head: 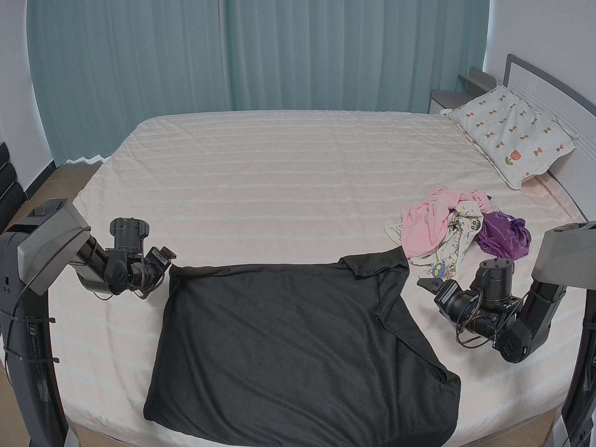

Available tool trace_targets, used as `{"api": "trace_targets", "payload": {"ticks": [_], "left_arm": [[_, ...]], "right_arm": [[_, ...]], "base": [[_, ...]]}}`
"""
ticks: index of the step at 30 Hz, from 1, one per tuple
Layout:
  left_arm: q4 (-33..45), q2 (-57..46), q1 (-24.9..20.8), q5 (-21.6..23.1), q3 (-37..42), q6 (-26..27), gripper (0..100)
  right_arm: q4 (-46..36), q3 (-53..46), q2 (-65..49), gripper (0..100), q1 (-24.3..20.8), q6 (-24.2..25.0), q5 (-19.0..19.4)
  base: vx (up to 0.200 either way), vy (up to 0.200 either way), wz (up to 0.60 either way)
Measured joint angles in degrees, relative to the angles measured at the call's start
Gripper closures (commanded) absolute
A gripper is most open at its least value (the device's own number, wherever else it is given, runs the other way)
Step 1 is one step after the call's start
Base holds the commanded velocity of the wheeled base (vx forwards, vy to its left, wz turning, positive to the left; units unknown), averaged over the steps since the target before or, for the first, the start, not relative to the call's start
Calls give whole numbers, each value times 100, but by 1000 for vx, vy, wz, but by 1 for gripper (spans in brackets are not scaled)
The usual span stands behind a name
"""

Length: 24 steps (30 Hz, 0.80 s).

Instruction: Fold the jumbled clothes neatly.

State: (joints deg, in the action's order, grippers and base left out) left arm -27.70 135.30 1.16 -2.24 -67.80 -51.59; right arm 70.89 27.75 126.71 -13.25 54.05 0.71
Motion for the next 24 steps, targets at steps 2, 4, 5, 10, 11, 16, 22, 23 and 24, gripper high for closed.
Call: {"api": "trace_targets", "payload": {"ticks": [2,4,5,10,11,16,22,23,24], "left_arm": [[9,-223,0,184,352,-139,0],[9,-411,-6,374,649,-329,0],[9,-529,-26,495,839,-525,0],[-139,-939,-200,744,1527,-1182,0],[-299,-1012,-252,768,1696,-1253,0],[-1253,-1213,-418,805,2315,-1380,0],[-1748,-1273,-532,829,2837,-1591,0],[-1785,-1268,-542,834,2875,-1688,0],[-1820,-1264,-549,840,2898,-1782,0]], "right_arm": [[-46,78,-5,0,-149,-46,-13],[-137,172,-6,0,-300,-74,-24],[-202,240,-5,0,-386,-84,-30],[-699,679,48,0,-822,-93,-93],[-764,778,74,0,-905,-90,-117],[-942,1278,319,0,-1211,-93,-229],[-1015,1943,848,0,-1530,-52,-295],[-1024,2037,929,0,-1574,-18,-300],[-1037,2124,1006,0,-1613,22,-305]], "base": [[0,0,0],[0,0,0],[0,0,0],[0,0,0],[0,0,0],[0,0,0],[0,0,0],[0,0,0],[0,0,0]]}}
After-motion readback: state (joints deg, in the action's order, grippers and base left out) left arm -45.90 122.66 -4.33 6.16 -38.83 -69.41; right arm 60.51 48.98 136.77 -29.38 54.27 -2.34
